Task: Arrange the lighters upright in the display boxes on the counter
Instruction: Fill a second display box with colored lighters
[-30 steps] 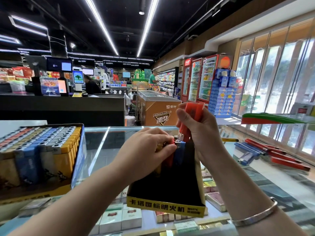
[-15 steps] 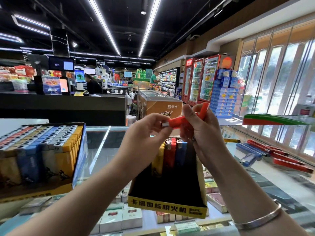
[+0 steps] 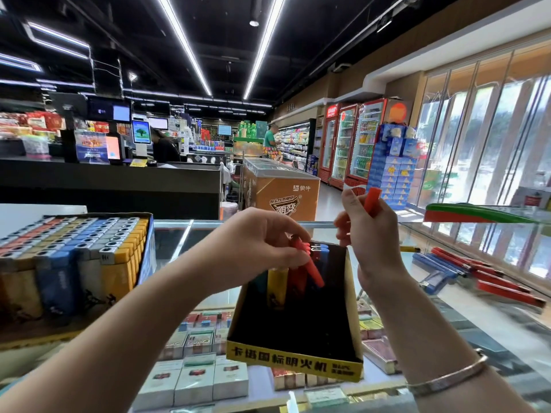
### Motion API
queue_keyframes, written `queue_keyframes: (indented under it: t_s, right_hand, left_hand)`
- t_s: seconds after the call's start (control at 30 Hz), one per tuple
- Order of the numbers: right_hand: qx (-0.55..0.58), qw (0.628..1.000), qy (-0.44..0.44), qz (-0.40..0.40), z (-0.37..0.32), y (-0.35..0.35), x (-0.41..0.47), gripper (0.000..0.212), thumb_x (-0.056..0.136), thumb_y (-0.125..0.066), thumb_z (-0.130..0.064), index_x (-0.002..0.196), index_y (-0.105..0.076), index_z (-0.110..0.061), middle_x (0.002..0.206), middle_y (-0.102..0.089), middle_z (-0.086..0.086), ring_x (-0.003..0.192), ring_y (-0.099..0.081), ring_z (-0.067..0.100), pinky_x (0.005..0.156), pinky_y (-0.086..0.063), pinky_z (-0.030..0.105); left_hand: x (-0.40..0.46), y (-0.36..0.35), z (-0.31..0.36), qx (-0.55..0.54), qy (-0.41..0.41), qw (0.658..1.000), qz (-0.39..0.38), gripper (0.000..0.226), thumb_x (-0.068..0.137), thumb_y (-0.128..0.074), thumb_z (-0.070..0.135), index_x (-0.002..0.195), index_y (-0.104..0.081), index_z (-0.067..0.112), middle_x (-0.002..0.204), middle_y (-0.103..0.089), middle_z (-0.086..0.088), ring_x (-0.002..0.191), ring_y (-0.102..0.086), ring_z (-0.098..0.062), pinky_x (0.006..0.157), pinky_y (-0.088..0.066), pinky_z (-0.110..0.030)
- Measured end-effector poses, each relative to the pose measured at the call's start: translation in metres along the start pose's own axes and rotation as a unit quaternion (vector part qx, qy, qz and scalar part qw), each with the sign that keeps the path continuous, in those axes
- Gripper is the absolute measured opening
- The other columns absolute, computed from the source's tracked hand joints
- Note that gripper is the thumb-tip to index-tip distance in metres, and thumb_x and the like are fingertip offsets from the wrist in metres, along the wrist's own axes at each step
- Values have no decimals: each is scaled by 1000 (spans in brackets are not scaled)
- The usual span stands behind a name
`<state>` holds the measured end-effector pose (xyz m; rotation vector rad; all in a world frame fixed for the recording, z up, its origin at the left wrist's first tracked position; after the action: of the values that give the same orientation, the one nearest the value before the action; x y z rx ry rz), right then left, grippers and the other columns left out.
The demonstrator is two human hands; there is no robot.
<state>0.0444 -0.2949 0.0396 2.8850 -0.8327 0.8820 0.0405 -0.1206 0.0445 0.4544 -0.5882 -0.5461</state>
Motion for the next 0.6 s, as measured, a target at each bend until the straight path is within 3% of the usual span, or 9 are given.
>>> queue_keyframes:
  t_s: [0.1,0.17,0.3,0.4,0.6]
  right_hand:
    - [-3,1000,1,0,2,0,1,26,92,-55,-28,70,-51,-16,56,-55,1,47,-49,12,49,-40,25]
    - [-12,1000,3,0,4,-1,2,25,92,-55,-29,71,-52,-17,58,-55,1,49,-49,12,50,-40,26]
    - [-34,999,7,1,8,-3,3,23,91,-56,-33,73,-53,-18,60,-57,2,50,-51,13,52,-39,27]
    - [-47,999,9,0,10,-4,3,23,90,-57,-35,75,-55,-18,60,-58,1,48,-52,8,53,-39,26]
    - [-49,999,17,0,10,-5,3,22,90,-57,-34,75,-58,-18,61,-58,1,50,-52,10,57,-41,30]
  left_hand:
    - [1,7,-1,130,-39,989,52,13,70,-71,41,80,-70,32,64,-63,9,58,-52,-5,58,-46,-21]
    - [0,9,0,176,-64,978,87,19,66,-67,50,76,-69,33,72,-61,10,64,-52,-5,63,-48,-26]
    - [-3,-5,8,253,-120,953,114,17,72,-74,36,88,-71,29,79,-58,20,74,-56,-2,72,-49,-28]
    - [-4,-13,11,310,-144,930,133,18,71,-75,36,87,-68,29,76,-53,23,75,-53,-5,65,-44,-24]
    - [-7,-18,17,406,-212,874,164,18,66,-81,32,74,-68,21,77,-69,9,75,-62,-14,60,-39,-20]
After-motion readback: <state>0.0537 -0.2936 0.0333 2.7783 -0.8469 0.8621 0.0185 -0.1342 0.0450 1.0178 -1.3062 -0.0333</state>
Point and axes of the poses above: each hand's wrist, its own x-axis towards the middle knuckle, its own y-axis out of the back of the hand, z = x × y, the point moved 5 cm from there along x, towards the middle knuckle
